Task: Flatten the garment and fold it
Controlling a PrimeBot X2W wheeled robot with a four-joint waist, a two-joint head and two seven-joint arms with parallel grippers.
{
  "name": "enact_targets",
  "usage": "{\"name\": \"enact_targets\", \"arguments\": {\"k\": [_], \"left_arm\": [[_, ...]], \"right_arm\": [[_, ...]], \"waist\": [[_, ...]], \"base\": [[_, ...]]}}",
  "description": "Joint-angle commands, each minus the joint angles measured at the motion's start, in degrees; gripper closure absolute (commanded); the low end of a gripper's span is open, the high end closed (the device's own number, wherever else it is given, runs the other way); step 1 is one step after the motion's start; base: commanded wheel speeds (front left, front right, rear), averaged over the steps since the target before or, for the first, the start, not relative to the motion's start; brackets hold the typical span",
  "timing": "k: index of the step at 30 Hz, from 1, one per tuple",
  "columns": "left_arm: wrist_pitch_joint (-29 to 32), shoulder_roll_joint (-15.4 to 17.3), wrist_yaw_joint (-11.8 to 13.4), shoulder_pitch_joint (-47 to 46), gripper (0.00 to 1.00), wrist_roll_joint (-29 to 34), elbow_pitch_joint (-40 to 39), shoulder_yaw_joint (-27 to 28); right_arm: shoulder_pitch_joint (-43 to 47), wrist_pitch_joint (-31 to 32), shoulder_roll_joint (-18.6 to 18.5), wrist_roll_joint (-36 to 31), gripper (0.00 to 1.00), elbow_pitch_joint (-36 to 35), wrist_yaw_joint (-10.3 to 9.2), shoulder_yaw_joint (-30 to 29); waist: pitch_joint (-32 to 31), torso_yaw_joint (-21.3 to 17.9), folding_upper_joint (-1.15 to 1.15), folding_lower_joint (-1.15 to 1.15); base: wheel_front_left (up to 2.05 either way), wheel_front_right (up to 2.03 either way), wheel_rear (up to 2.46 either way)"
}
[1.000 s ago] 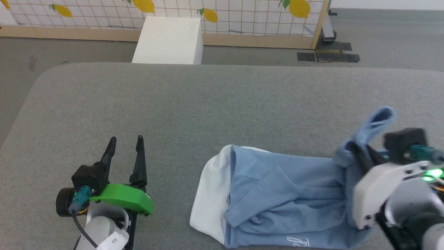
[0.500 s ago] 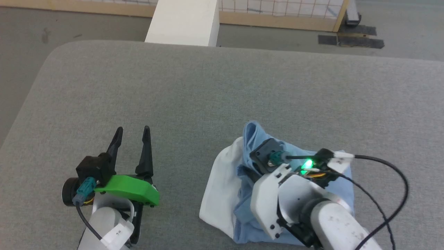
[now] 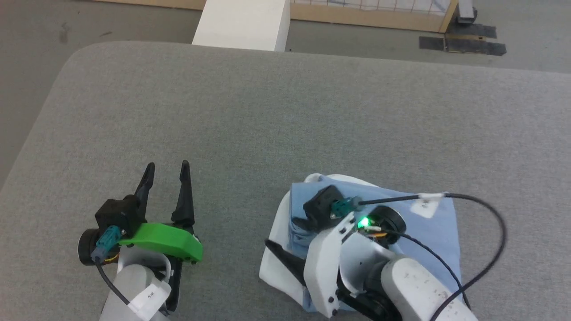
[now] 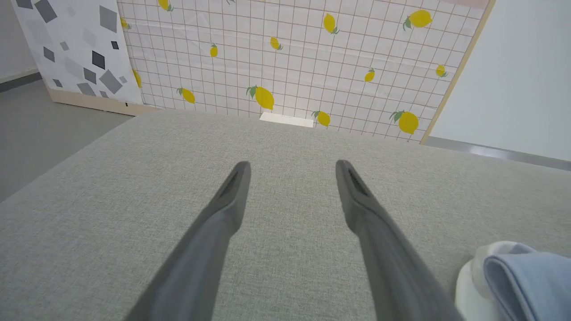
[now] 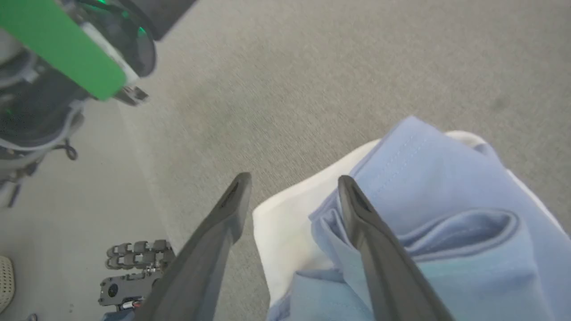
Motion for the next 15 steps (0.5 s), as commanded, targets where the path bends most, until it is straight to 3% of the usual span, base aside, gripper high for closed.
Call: {"name": "enact_targets", "arguments": {"k": [1,6,10,15], "left_arm": [[-0.3,-0.2,-0.4,0.2,0.0,0.4,0.1,0.3],[-0.3,-0.2,-0.6,1.3,0.0,0.9,0.0,0.9],[-0.3,0.0,-0.7,1.9,0.0,1.1,-0.1,1.3],[-0.3,-0.1,-0.8,2.1,0.0,1.3,-0.4,1.5]], "right_arm": [[-0.1,-2.8,0.2,2.6,0.0,-3.0,-0.09,-0.5],[2.5,-13.2,0.2,5.5,0.0,-13.4,-0.09,-7.4],[6.7,-20.7,0.2,2.1,0.0,-19.2,-0.09,-18.1],[12.6,-26.6,0.2,1.1,0.0,-19.4,-0.09,-32.3]], "waist": [[-1.5,-1.4,0.0,-0.01],[-3.5,-3.4,0.0,-0.01],[-4.4,-4.7,0.0,-0.01],[-4.7,-5.3,0.0,-0.01]], "base": [[0.0,0.0,0.0],[0.0,0.0,0.0],[0.0,0.0,0.0],[0.0,0.0,0.0]]}}
